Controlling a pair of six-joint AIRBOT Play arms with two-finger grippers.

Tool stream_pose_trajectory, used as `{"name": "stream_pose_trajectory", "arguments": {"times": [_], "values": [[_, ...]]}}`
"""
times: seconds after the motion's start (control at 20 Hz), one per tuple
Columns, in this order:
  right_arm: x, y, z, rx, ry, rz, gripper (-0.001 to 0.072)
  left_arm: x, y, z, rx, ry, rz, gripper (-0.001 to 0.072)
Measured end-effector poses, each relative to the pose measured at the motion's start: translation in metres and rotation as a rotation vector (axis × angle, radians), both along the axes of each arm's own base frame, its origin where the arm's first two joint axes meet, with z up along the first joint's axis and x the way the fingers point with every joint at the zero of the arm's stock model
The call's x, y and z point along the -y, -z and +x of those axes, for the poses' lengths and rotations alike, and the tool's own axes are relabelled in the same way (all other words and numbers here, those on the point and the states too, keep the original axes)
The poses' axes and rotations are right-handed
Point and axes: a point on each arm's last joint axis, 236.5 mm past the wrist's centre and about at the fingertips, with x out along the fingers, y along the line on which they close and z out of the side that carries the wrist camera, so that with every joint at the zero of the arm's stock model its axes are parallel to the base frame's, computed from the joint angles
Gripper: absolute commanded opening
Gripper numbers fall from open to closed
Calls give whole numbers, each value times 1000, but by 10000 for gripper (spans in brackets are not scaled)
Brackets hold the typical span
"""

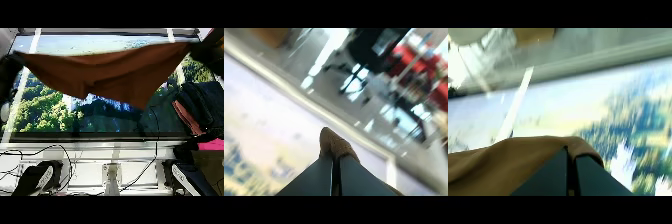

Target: Fold the clothes and pants, and hang the long-sleeved shirts on hangers.

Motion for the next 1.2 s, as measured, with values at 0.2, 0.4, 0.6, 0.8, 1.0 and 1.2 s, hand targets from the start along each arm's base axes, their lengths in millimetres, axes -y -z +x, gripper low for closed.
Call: {"name": "stream_pose_trajectory", "arguments": {"times": [0.2, 0.4, 0.6, 0.8, 1.0, 1.2], "values": [[0, -84, -29, 185, 1, -122, 17, 6, -88, -22, 229, 32, -44, 20], [-14, -131, -84, 263, -51, -236, 17, 9, -159, -79, 409, 43, -48, 21], [-29, -140, -141, 267, -110, -310, 17, 2, -185, -140, 458, -1, -49, 21], [-38, -137, -181, 242, -143, -310, 17, -15, -167, -175, 361, -81, -75, 22], [-32, -114, -170, 142, -139, -311, 17, -21, -100, -160, 100, -112, -90, 21], [-22, -33, -115, -137, -159, -302, 17, -2, -2, -111, -206, -38, -106, 22]]}}
